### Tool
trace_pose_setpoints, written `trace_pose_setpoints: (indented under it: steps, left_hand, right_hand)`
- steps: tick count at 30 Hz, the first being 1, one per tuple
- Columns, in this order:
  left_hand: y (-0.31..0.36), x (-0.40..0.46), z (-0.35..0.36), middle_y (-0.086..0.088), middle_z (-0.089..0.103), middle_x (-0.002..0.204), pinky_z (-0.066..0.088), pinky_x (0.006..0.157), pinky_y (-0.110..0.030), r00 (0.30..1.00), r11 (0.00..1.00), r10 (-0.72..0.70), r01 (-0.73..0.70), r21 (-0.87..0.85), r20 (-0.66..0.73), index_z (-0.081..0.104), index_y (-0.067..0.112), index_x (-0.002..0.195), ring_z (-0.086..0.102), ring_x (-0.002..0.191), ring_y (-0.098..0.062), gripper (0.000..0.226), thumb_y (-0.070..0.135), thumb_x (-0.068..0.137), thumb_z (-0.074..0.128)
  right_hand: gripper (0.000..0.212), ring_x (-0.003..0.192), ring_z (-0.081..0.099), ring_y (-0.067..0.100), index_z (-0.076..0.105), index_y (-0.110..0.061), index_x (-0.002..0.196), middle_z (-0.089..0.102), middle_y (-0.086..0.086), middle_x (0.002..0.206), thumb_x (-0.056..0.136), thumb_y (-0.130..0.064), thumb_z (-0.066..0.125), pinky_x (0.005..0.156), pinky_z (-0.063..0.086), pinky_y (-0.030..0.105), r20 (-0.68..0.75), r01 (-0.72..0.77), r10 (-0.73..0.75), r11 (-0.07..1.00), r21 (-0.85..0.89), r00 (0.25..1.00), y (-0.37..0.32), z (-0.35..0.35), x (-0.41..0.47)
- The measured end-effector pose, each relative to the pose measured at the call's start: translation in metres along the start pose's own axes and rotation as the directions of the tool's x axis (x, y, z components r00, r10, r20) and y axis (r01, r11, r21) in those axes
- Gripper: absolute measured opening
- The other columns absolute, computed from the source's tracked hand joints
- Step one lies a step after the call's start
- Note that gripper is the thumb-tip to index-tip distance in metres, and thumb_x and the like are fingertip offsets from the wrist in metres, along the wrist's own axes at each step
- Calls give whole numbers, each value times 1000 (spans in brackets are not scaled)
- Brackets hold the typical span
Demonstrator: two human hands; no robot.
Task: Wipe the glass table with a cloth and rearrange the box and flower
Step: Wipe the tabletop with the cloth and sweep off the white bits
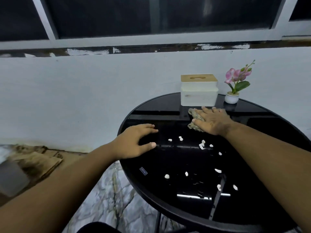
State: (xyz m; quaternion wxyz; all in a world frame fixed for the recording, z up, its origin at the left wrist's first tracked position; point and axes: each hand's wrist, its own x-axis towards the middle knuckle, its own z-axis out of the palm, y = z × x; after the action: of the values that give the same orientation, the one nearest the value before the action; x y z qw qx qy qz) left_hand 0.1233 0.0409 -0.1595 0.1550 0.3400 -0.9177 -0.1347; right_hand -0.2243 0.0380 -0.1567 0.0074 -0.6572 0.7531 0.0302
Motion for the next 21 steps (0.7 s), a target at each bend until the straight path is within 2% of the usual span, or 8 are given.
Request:
trace_pose_setpoints:
  steps: [5,8,12,14,17,21]
  left_hand:
    - [0,2,6,3,42,153,31,117,-32,999,997,20,-17,76,-34,50,26,143,36,142,-11,59,55,91,52]
    - [1,-1,5,4,44,152,28,119,-36,998,996,34,-30,78,-54,53,25,141,34,144,-10,59,56,91,52]
    - [9,-14,0,6,49,147,31,116,-31,990,998,58,-55,32,-125,58,23,136,39,140,-8,55,53,91,55]
    - [11,-27,3,7,50,146,33,114,-28,991,999,41,-43,-14,-124,56,22,137,41,137,-6,56,51,90,58]
    - [13,-40,10,9,47,148,32,115,-30,994,999,16,-19,-31,-109,52,22,141,37,139,-5,59,53,90,56]
    - [15,-41,13,7,46,147,33,114,-32,991,999,36,-32,37,-131,51,19,140,38,137,-8,58,52,92,50]
  right_hand:
    - [75,150,4,33,0,-44,152,2,-4,165,85,-77,9,119,0,49,-9,91,-90,996,4,996,-52,1,17]
    - [74,150,3,34,2,-45,153,3,-4,165,87,-76,13,119,-2,49,-19,160,-159,987,35,987,-62,3,13]
    - [69,150,2,32,8,-44,153,4,-5,165,92,-71,23,118,-5,46,0,242,-243,965,101,970,-51,-2,5]
    - [68,150,3,32,8,-44,153,5,-5,165,92,-70,24,119,-3,46,9,228,-230,968,102,973,-48,-4,8]
    - [70,150,6,33,4,-47,153,5,-4,165,90,-74,16,119,2,48,9,164,-164,986,37,986,-54,-4,19]
    - [71,150,8,34,2,-45,153,4,-4,165,89,-73,13,119,4,48,12,127,-127,992,18,992,-82,-5,34]
